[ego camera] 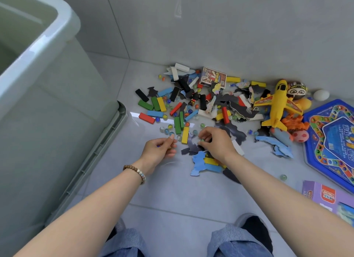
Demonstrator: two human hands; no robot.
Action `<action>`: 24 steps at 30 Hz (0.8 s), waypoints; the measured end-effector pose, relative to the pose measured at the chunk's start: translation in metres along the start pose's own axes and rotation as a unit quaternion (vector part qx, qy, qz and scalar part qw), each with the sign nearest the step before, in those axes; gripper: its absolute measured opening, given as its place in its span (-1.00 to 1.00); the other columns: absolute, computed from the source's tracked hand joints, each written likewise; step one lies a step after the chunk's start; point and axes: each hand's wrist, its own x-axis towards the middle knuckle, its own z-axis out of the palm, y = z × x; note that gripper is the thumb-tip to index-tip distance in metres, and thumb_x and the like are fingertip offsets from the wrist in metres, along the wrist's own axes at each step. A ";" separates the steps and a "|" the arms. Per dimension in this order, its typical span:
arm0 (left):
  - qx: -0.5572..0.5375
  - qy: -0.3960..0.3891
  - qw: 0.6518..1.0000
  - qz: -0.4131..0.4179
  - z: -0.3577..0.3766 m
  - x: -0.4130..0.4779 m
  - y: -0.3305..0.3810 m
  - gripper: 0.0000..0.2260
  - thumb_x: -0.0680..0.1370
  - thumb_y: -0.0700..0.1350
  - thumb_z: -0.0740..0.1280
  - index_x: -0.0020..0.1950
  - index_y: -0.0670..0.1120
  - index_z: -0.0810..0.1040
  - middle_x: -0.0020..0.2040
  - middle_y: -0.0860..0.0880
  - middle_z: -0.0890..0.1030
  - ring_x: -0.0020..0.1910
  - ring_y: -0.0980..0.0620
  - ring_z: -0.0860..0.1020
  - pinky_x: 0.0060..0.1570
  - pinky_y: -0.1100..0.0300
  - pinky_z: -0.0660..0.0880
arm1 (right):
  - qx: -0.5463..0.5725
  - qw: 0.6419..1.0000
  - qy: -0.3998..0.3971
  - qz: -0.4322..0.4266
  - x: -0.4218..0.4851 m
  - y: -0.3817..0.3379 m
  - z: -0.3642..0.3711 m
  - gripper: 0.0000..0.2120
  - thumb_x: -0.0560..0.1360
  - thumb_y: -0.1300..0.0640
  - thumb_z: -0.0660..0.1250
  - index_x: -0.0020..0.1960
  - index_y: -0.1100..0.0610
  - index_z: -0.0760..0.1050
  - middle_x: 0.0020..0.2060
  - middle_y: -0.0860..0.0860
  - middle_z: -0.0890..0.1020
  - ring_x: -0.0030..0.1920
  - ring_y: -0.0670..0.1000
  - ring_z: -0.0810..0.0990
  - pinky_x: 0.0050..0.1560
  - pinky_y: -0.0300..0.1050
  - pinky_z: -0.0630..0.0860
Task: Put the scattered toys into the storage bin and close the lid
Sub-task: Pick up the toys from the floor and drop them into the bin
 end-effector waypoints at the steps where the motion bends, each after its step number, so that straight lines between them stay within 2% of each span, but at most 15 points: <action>1: -0.030 -0.012 0.999 -0.022 0.001 0.001 0.001 -0.76 0.57 0.00 0.27 -0.09 -0.14 0.62 -0.16 -0.06 0.61 -0.30 0.11 0.58 -0.29 0.36 0.58 | 0.044 0.999 0.013 0.009 0.001 -0.002 -0.001 -0.88 0.41 0.24 0.44 -0.11 0.08 0.55 -0.19 0.03 0.60 -0.19 -0.02 0.52 -0.07 -0.09 0.55; 3: -0.093 -0.041 0.992 -0.071 0.003 0.002 0.004 -0.68 0.60 0.04 0.20 -0.02 -0.17 0.61 -0.09 -0.10 0.61 -0.20 0.05 0.60 -0.22 0.29 0.61 | 0.159 0.987 0.029 0.007 0.001 -0.013 -0.003 -0.87 0.40 0.23 0.46 -0.09 0.12 0.56 -0.16 0.07 0.63 -0.20 -0.05 0.53 -0.09 -0.22 0.54; 6: -0.140 -0.083 0.980 -0.116 0.008 0.002 0.006 -0.58 0.63 0.09 0.09 0.01 -0.19 0.60 0.02 -0.17 0.61 -0.09 -0.02 0.62 -0.22 0.23 0.62 | 0.251 0.966 -0.042 -0.047 -0.005 -0.037 -0.001 -0.82 0.38 0.21 0.49 -0.05 0.15 0.57 -0.15 0.02 0.65 -0.14 -0.09 0.59 -0.09 -0.34 0.51; 8: -0.166 -0.103 0.973 -0.126 0.011 0.002 0.007 -0.59 0.63 0.10 0.09 0.04 -0.18 0.59 0.06 -0.19 0.61 -0.02 -0.05 0.61 -0.26 0.23 0.61 | 0.238 0.966 -0.078 -0.069 -0.007 -0.042 0.001 -0.82 0.38 0.16 0.49 -0.05 0.10 0.57 -0.14 -0.05 0.65 -0.12 -0.12 0.59 -0.06 -0.34 0.51; 10: -0.171 -0.106 0.972 -0.119 0.012 0.002 0.009 -0.65 0.62 0.07 0.13 0.04 -0.15 0.57 -0.02 -0.13 0.60 -0.10 0.01 0.59 -0.30 0.28 0.59 | 0.219 0.974 -0.029 -0.059 -0.002 -0.036 -0.004 -0.85 0.40 0.14 0.48 -0.05 0.06 0.58 -0.10 -0.11 0.62 -0.08 -0.10 0.57 -0.06 -0.27 0.48; 12: -0.137 -0.088 0.981 -0.101 0.011 0.005 0.010 -0.73 0.61 0.02 0.18 0.01 -0.14 0.56 -0.15 -0.06 0.55 -0.26 0.10 0.52 -0.35 0.34 0.56 | 0.183 0.982 0.041 -0.029 0.007 -0.023 -0.013 -0.84 0.41 0.15 0.46 -0.03 0.03 0.58 0.01 -0.12 0.58 0.02 -0.08 0.52 -0.02 -0.20 0.44; 13: -0.112 -0.073 0.987 -0.089 0.010 0.007 0.010 -0.76 0.61 -0.01 0.19 0.00 -0.13 0.56 -0.19 -0.03 0.53 -0.30 0.12 0.49 -0.36 0.36 0.55 | 0.163 0.985 0.050 -0.018 0.011 -0.017 -0.017 -0.83 0.42 0.16 0.45 0.00 0.02 0.58 0.07 -0.10 0.55 0.08 -0.07 0.49 0.03 -0.18 0.42; 17: -0.045 -0.033 0.997 -0.045 0.003 0.015 0.004 -0.79 0.61 -0.04 0.20 -0.02 -0.11 0.58 -0.21 -0.01 0.50 -0.33 0.13 0.46 -0.34 0.36 0.54 | 0.089 0.996 0.001 -0.029 0.022 -0.008 -0.014 -0.75 0.41 0.15 0.46 0.08 0.07 0.59 0.19 0.00 0.50 0.22 -0.03 0.43 0.24 -0.13 0.38; 21: -0.044 -0.028 0.998 -0.040 -0.004 0.017 0.002 -0.77 0.61 -0.04 0.20 0.02 -0.15 0.58 -0.22 -0.02 0.50 -0.34 0.11 0.45 -0.34 0.36 0.54 | 0.030 0.999 0.009 -0.042 0.027 -0.010 0.000 -0.79 0.42 0.18 0.45 0.06 0.12 0.61 0.10 0.06 0.53 0.14 0.04 0.48 0.19 -0.11 0.41; 24: -0.062 -0.028 0.997 -0.048 -0.003 0.017 0.004 -0.79 0.60 -0.06 0.22 -0.03 -0.14 0.58 -0.20 -0.03 0.54 -0.30 0.10 0.51 -0.33 0.35 0.57 | 0.005 0.999 0.013 -0.043 0.026 -0.009 0.007 -0.83 0.44 0.21 0.42 0.03 0.14 0.63 0.02 0.07 0.54 -0.04 0.00 0.50 0.09 -0.10 0.47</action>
